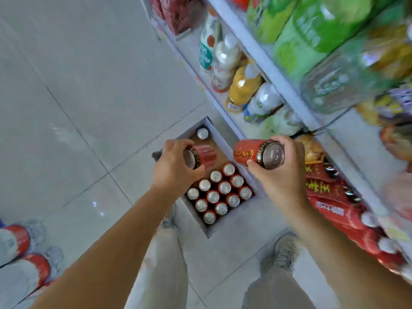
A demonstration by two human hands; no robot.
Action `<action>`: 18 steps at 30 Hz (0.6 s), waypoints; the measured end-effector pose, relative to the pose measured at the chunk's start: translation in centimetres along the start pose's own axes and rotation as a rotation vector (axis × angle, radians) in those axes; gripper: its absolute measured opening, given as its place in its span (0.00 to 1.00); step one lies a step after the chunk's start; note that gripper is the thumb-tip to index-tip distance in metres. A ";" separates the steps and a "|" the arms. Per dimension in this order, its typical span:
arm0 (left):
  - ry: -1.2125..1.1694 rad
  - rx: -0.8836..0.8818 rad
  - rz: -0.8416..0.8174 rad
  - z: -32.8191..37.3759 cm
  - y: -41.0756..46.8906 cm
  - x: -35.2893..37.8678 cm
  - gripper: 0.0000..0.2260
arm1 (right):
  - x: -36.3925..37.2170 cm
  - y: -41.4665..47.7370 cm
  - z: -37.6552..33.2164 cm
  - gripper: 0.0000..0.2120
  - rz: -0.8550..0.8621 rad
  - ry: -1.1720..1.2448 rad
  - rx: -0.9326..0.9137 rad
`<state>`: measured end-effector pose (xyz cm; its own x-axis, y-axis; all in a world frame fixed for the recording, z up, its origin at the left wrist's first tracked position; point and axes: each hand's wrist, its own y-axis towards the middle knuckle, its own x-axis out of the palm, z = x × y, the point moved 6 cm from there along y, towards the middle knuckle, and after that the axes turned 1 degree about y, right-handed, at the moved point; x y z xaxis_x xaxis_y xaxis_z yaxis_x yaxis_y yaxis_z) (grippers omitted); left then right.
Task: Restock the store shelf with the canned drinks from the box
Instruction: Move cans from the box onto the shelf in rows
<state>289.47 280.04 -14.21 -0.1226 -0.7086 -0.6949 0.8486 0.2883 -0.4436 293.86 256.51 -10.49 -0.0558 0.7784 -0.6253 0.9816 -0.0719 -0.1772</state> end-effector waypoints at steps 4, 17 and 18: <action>-0.106 0.225 0.044 11.8 -6.0 -8.8 0.30 | -11.3 -3.0 -9.8 0.28 0.089 0.031 -0.073; -0.096 0.936 0.220 42.4 -25.0 -26.6 0.30 | -41.4 -16.6 -29.1 0.30 0.606 0.079 -0.487; -0.096 0.982 0.236 44.1 -26.2 -27.0 0.31 | -43.2 -17.5 -29.6 0.30 0.654 0.067 -0.512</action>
<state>293.26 263.24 41.11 0.1079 -0.7631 -0.6372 0.8987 -0.1992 0.3907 284.55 242.60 42.16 0.5499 0.7145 -0.4325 0.7746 -0.2426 0.5840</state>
